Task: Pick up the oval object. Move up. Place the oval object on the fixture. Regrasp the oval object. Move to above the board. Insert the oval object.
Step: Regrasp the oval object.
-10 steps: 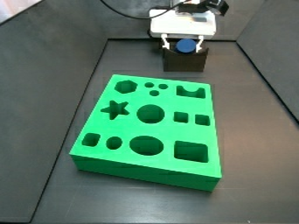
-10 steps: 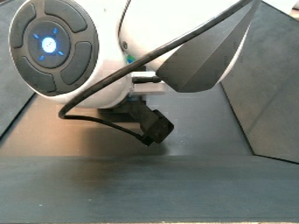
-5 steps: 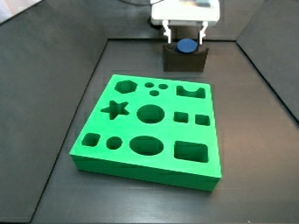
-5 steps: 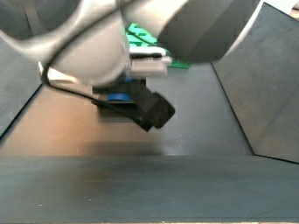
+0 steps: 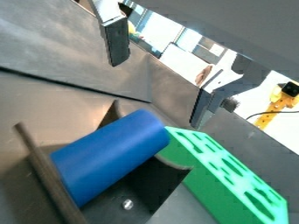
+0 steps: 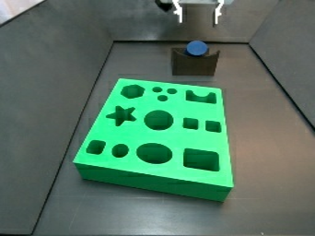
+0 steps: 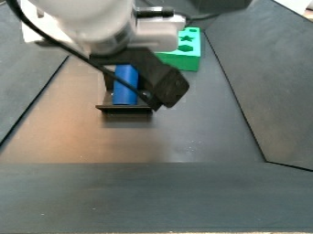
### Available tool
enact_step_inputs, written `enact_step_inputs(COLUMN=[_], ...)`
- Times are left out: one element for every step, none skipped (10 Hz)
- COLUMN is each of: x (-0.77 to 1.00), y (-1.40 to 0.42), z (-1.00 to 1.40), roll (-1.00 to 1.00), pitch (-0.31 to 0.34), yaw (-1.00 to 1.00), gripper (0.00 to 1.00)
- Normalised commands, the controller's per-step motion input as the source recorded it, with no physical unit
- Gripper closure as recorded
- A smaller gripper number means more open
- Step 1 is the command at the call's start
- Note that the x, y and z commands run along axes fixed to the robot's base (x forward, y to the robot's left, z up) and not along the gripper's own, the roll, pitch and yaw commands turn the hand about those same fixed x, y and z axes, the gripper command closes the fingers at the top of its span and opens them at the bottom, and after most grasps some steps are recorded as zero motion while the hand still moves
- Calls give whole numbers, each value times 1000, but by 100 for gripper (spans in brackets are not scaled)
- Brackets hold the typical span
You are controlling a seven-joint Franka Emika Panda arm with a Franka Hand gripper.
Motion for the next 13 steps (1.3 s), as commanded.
enact_step_inputs(x=[-68,-81,-132,-122,-85,-67,-38,-30,-37,-35,-36,-37,-33], y=[-1000,-1000,-987,-887,-677,-503,-263,-135,-19,-37,-36,-26,-26], z=[993,976,890,757,476,248,27,22,48,19,11,14,5], roll=[1000,1000,1000,1000,1000,1000,1000,1000,1000,1000,1000,1000,1000], pitch=[73,67,52,49,44,42,37,35,34,29,22,16,10], yaw=[15,14,12,12,11,11,10,10,11,11,11,12,12], gripper=[0,0,0,0,0,0,0,0,0,0,0,0,0])
